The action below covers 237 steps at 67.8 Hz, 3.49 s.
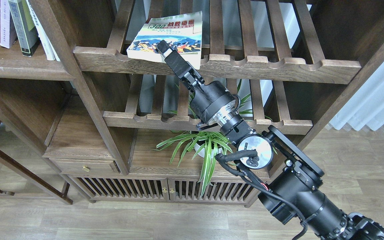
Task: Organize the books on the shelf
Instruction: 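Grasp the travel book's lower edge with the right gripper, then pull the travel book down off the upper shelf with the right gripper, then pass the travel book from the right gripper to the left gripper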
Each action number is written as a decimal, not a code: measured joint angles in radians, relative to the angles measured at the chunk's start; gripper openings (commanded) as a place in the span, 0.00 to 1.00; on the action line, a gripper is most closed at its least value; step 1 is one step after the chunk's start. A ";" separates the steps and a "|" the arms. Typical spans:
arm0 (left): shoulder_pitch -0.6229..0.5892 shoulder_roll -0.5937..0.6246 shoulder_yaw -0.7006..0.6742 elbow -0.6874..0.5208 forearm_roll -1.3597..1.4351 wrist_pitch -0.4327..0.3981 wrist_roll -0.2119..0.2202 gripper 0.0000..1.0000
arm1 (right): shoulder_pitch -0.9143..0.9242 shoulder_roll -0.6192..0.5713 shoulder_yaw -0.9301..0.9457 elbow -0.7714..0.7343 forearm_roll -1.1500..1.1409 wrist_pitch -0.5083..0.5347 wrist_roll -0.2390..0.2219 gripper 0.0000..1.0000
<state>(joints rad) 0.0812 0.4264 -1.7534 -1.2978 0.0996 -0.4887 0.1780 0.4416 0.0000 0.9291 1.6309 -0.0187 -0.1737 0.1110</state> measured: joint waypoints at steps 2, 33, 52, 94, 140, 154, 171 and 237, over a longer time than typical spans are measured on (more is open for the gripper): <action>0.000 0.000 0.000 0.000 0.000 0.000 0.000 0.91 | 0.000 0.000 0.000 0.003 0.003 0.003 0.000 0.06; 0.000 0.002 0.000 0.000 -0.011 0.000 0.001 0.92 | -0.120 0.000 -0.013 0.066 0.036 0.251 -0.002 0.06; 0.002 0.005 0.005 0.002 -0.017 0.000 0.005 0.93 | -0.334 0.000 -0.018 0.073 0.036 0.484 -0.021 0.06; 0.005 -0.010 0.131 0.002 -0.030 0.000 0.000 0.93 | -0.773 -0.152 -0.011 0.052 0.071 0.663 -0.037 0.06; -0.006 -0.081 0.526 0.010 -0.149 0.000 -0.005 0.95 | -0.841 -0.104 -0.049 -0.048 0.064 0.662 -0.128 0.07; -0.046 -0.086 0.697 0.010 -0.295 0.000 -0.007 0.95 | -0.823 -0.087 -0.064 -0.070 0.060 0.662 -0.159 0.07; -0.092 -0.091 0.850 0.000 -0.437 0.000 -0.008 0.95 | -0.776 -0.080 -0.092 -0.096 0.060 0.662 -0.188 0.07; -0.101 -0.285 0.975 -0.013 -0.445 0.000 -0.048 0.10 | -0.767 -0.060 -0.079 -0.161 0.050 0.661 -0.247 0.10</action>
<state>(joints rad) -0.0202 0.1418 -0.7779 -1.3106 -0.3455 -0.4882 0.1297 -0.3250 -0.0596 0.8500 1.4703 0.0315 0.4877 -0.1358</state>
